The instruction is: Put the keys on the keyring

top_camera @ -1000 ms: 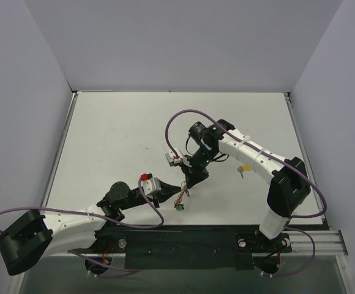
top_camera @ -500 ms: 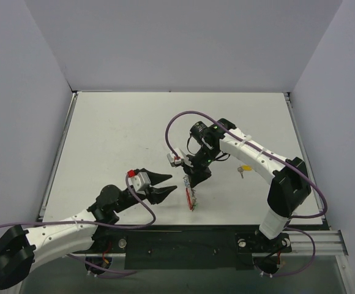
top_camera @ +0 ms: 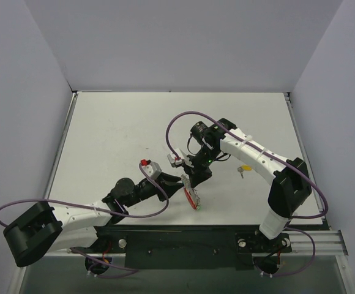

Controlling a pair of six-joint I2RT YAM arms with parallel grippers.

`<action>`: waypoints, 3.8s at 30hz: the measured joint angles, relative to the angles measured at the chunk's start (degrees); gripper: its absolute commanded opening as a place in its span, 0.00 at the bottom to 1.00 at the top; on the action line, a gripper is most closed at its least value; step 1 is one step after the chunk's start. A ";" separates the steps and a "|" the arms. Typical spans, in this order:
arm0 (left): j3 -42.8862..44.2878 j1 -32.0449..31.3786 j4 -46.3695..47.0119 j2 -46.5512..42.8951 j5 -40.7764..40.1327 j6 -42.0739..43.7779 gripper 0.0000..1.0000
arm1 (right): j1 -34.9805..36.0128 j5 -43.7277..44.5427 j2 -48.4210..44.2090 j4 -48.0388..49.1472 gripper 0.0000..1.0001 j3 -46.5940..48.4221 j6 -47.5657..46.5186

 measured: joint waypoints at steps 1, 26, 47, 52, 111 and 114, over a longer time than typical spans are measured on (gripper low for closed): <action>0.04 0.00 1.05 0.74 0.72 -0.28 0.41 | 0.00 0.00 0.00 -0.07 0.00 0.00 -0.04; 2.73 -0.09 8.76 9.07 9.64 4.94 0.36 | 0.00 0.00 0.00 -0.76 0.00 0.00 -0.98; 4.79 -1.16 4.74 11.06 10.43 6.93 0.11 | -0.04 0.17 0.00 -1.27 0.00 0.00 -1.03; 5.18 -1.16 3.91 11.06 10.78 6.86 0.00 | -0.28 0.66 0.00 -1.42 0.00 0.00 -1.05; -1.20 -2.29 7.52 5.20 3.69 5.38 0.01 | -0.63 -3.37 0.50 1.03 0.00 0.85 2.97; -1.20 -2.29 5.73 3.56 3.61 5.97 0.14 | 0.04 -2.29 0.55 0.90 0.00 1.79 3.50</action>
